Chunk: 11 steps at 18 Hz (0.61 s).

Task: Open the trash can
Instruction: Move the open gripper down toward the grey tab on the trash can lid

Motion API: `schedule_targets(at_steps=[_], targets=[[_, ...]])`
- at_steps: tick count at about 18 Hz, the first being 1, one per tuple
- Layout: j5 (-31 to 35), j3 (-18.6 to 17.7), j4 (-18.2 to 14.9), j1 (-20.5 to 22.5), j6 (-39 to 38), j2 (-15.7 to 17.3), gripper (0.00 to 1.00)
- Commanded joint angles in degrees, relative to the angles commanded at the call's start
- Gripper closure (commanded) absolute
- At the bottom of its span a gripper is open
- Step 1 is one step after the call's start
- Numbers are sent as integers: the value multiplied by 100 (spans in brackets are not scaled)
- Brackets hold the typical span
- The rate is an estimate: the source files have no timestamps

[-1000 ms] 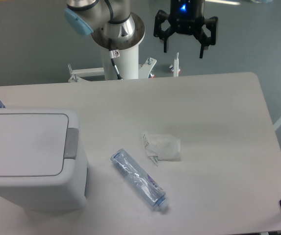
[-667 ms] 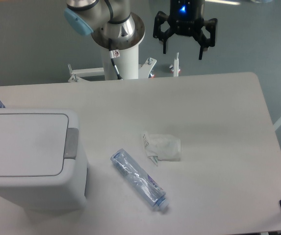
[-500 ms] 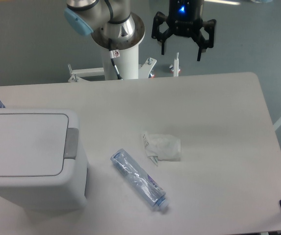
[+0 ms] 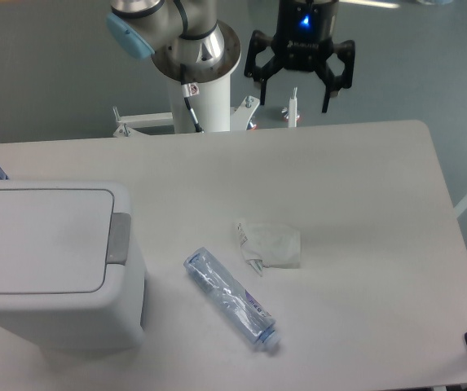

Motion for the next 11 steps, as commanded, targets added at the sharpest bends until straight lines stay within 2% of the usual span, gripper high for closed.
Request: schedule_targets(at_steps=[3, 6, 9, 11], targets=[[-220, 0, 519, -501, -626, -149, 0], [-229, 35, 774, -853, -960, -386, 0], [-238, 193, 1152, -1134, -1163, -649, 0], [-238, 342, 1258, -1266, -1364, -878, 0]])
